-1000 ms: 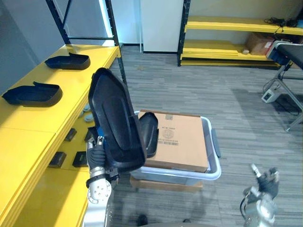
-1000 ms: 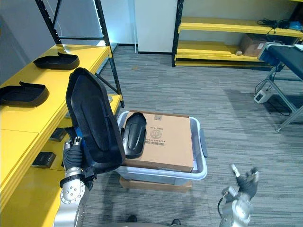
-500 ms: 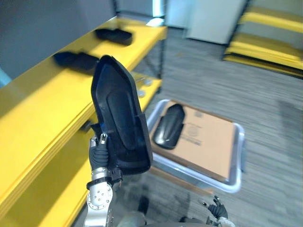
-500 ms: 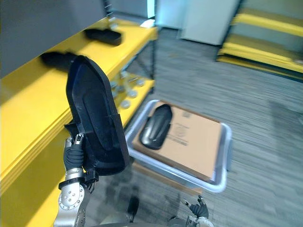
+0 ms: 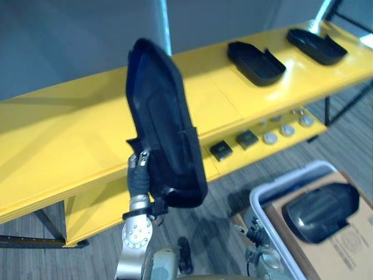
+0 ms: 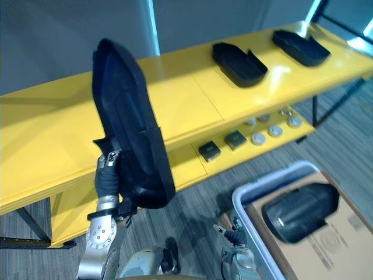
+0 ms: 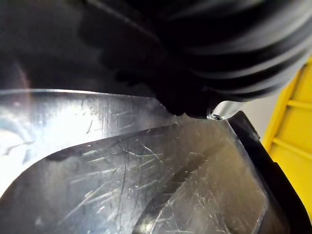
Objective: Walk over and take plastic housings, then place them on the shelf
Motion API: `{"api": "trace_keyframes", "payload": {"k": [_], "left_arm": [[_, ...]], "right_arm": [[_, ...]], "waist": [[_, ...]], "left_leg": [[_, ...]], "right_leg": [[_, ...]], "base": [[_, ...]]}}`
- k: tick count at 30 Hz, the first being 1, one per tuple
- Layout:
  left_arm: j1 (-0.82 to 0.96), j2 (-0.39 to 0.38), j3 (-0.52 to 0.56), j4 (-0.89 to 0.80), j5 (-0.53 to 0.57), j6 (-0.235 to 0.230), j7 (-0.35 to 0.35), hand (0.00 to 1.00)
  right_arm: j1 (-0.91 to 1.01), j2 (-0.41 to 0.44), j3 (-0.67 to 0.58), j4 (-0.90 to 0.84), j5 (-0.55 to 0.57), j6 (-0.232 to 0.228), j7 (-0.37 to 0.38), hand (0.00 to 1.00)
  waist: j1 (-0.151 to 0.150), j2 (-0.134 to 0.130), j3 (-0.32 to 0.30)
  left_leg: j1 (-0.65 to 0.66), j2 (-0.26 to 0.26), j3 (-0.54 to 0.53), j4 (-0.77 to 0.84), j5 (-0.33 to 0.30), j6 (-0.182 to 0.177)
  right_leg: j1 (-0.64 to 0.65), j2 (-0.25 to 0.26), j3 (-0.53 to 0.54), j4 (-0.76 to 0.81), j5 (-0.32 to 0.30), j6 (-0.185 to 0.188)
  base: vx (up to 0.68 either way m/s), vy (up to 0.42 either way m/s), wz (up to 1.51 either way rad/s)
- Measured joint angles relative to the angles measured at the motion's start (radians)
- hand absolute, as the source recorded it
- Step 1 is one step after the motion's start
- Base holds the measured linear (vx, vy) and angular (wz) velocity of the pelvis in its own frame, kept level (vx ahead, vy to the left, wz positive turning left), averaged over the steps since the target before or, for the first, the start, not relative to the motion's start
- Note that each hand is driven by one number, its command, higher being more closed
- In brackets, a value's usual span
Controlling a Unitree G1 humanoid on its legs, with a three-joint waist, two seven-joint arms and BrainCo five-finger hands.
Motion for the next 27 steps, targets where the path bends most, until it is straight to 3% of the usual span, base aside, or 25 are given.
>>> {"api": "trace_keyframes", "payload": {"k": [3, 5, 6, 7, 9, 11, 15, 19, 21, 27], "left_arm": [[-0.002, 0.003, -0.020, 0.088, 0.002, 0.017, 0.002, 1.00], [-0.002, 0.004, -0.039, 0.089, 0.011, 0.017, 0.006, 1.00], [-0.002, 0.006, -0.045, 0.088, 0.018, 0.016, 0.008, 1.00], [-0.002, 0.014, -0.052, 0.086, 0.030, 0.014, 0.007, 1.00], [0.010, -0.003, -0.052, 0.090, 0.039, 0.014, 0.009, 1.00], [0.012, -0.014, -0.048, 0.081, 0.038, 0.010, 0.010, 1.00], [0.005, -0.037, -0.050, 0.085, 0.039, 0.013, 0.000, 1.00], [-0.002, -0.037, -0.050, 0.088, 0.044, 0.014, 0.001, 1.00], [-0.004, -0.036, -0.032, 0.127, 0.069, 0.020, 0.009, 1.00], [-0.059, -0.025, 0.037, 0.223, 0.169, 0.075, 0.086, 1.00]], "right_arm": [[0.003, 0.000, 0.000, 0.001, -0.001, 0.000, -0.001, 0.00], [0.017, -0.002, -0.001, 0.002, -0.001, 0.000, -0.002, 0.00], [0.025, -0.001, 0.000, 0.002, -0.001, 0.000, -0.002, 0.00], [0.045, 0.005, 0.004, 0.005, -0.001, 0.000, -0.001, 0.00], [0.048, -0.015, 0.018, 0.019, -0.002, 0.003, 0.001, 0.00], [0.037, -0.017, 0.021, 0.003, -0.006, 0.001, 0.004, 0.00], [0.040, -0.014, 0.019, -0.007, -0.030, -0.001, 0.020, 0.00], [0.049, -0.020, 0.018, -0.002, -0.036, -0.001, 0.020, 0.00], [0.049, -0.027, 0.019, 0.013, -0.039, -0.001, 0.022, 0.00], [0.044, -0.027, 0.024, 0.036, -0.039, -0.001, 0.026, 0.00]], "waist": [[-0.055, 0.006, 0.005], [-0.056, -0.001, 0.002], [-0.055, -0.010, -0.003], [-0.054, -0.046, -0.019], [-0.033, -0.023, -0.026], [-0.012, 0.002, -0.034], [-0.030, 0.004, -0.035], [-0.030, 0.006, -0.046], [-0.032, 0.017, -0.053], [-0.040, 0.017, -0.058]], "left_leg": [[0.062, -0.010, -0.088, 0.000, -0.010, -0.017], [0.089, -0.012, -0.125, 0.009, -0.028, -0.048], [0.097, -0.018, -0.133, 0.008, -0.035, -0.058], [0.115, -0.042, -0.135, 0.002, -0.049, -0.073], [0.129, -0.005, -0.136, 0.018, -0.080, -0.081], [0.121, 0.048, -0.137, 0.025, -0.093, -0.112], [0.169, 0.095, -0.143, -0.074, -0.049, -0.176], [0.188, 0.102, -0.139, -0.128, -0.016, -0.177], [0.211, 0.104, -0.134, -0.165, -0.001, -0.172], [0.213, 0.090, -0.116, -0.174, 0.008, -0.163]], "right_leg": [[-0.123, 0.162, 0.244, -0.194, -0.025, 0.049], [-0.145, 0.209, 0.320, -0.300, 0.014, 0.072], [-0.143, 0.209, 0.321, -0.343, 0.064, 0.067], [-0.141, 0.192, 0.317, -0.397, 0.209, 0.059], [-0.118, 0.205, 0.281, -0.405, 0.204, 0.044], [-0.093, 0.256, 0.259, -0.470, 0.212, 0.017], [-0.037, 0.310, 0.227, -0.566, 0.239, -0.025], [-0.019, 0.326, 0.225, -0.616, 0.262, -0.038], [0.029, 0.340, 0.227, -0.709, 0.315, -0.036], [0.096, 0.343, 0.250, -0.866, 0.415, -0.030]], "base": [[0.32, -0.018, 0.89], [0.23, -0.089, 0.88], [0.25, -0.144, 1.04], [0.25, -0.190, 0.90], [0.23, -0.185, 0.42], [0.18, -0.200, -0.10], [0.11, -0.186, 0.04], [0.04, -0.067, -0.01], [0.00, 0.002, -0.05], [-0.06, 0.038, -0.08]]}}
